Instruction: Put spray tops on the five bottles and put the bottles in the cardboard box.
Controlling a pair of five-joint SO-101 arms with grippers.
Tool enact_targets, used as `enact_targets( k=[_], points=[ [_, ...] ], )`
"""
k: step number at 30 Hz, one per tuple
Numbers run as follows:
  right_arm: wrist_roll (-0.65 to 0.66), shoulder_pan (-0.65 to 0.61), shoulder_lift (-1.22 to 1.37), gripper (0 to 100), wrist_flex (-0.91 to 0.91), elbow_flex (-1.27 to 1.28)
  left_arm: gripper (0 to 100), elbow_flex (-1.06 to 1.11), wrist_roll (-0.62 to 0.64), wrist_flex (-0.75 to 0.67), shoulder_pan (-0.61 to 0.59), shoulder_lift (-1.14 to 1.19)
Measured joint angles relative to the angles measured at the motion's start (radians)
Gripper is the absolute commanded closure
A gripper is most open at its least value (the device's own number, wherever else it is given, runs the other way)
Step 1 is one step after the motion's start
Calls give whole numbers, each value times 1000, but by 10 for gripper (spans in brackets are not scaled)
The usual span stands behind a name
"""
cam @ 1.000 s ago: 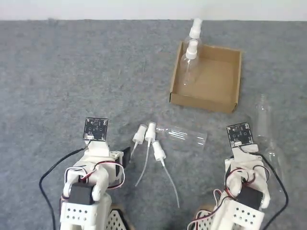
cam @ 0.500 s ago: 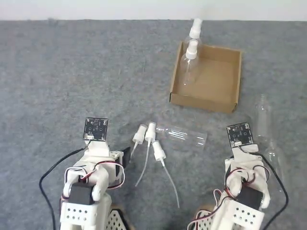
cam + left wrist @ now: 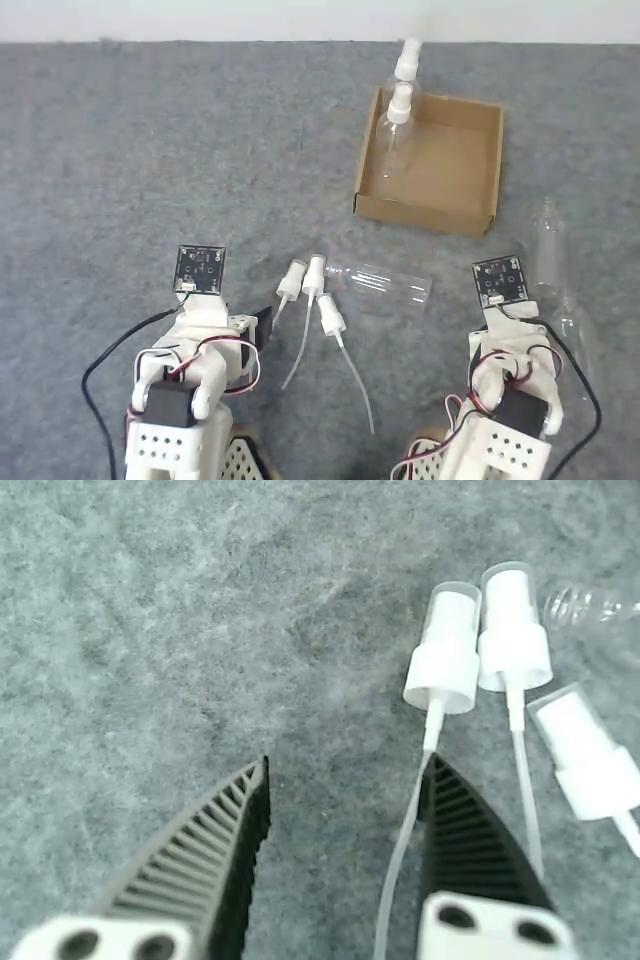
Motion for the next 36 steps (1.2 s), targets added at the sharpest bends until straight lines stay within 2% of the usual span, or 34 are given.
enact_targets(
  k=[17,22,24,30,36],
  points=[
    [0,0,0,992,-14,0,778,0,0,0,0,0],
    [115,0,0,993,-87,0,778,0,0,0,0,0],
    [112,-2,0,991,-114,-6,778,0,0,0,0,0],
    [-21,0,34,831,-98,-265,778,0,0,0,0,0],
    [-72,-2,437,828,-78,-660,778,0,0,0,0,0]
  ],
)
